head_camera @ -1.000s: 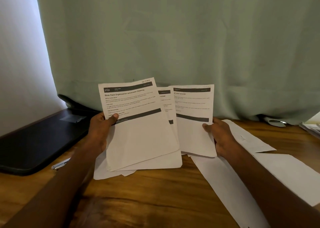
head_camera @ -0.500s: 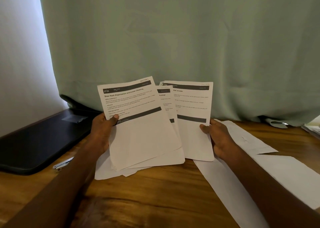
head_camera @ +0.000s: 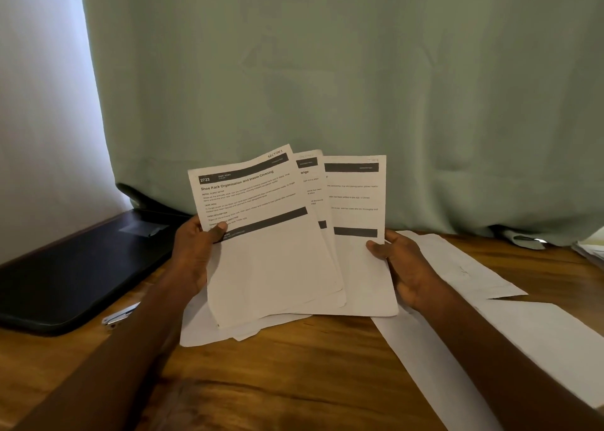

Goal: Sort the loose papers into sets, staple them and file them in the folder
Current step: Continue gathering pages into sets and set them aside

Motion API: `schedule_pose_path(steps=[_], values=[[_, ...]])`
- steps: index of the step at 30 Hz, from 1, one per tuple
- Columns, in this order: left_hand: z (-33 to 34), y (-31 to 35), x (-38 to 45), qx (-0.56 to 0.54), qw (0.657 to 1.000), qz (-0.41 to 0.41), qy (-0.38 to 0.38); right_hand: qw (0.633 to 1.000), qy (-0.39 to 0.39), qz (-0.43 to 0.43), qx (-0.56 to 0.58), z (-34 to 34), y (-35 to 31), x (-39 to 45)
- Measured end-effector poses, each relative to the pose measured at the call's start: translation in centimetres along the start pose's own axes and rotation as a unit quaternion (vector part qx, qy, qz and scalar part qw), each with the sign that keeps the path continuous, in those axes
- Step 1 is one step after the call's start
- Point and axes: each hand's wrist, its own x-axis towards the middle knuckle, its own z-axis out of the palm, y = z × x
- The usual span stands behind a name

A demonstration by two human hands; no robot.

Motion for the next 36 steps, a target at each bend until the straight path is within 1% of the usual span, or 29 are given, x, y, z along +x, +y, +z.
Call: schedule_pose_path(steps=[6,11,16,20,23,26,31,36], values=[[0.0,0.2,0.1,-0.032,0.999,0.0,-0.004,0.999,-0.021,-0.015,0.047,0.5,0.0,-0.3],[0.1,0.3,0.0,-0.035,0.999,0.006,-0.005,0.998,-0.028,-0.022,0.045,0.7,0.1,-0.3],[0.2,0.1,0.0,-0.015,0.999,0.028,-0.005,0.998,-0.045,-0.033,0.033,1.1,0.1,-0.5],[0.6,-0.3,0.2,-0.016,1.0,0.016,-0.017,0.996,-0.064,-0.04,0.037,1.6,0.3,-0.8],[0.7,-0.6,0.5,-0.027,0.999,0.004,-0.019,0.993,-0.093,-0.045,0.06,2.1,0.1,-1.1],[0.8,-0.7,0.6,-0.039,0.999,-0.003,-0.025,0.99,-0.105,-0.049,0.081,2.6,0.0,-1.4],[1.5,-0.5,0.1,-0.059,0.997,-0.026,-0.032,0.988,-0.125,-0.053,0.07,3.4,0.0,-2.0],[1.8,-0.5,-0.3,-0.066,0.996,-0.034,-0.046,0.991,-0.109,-0.054,0.058,3.7,0.4,-2.0]])
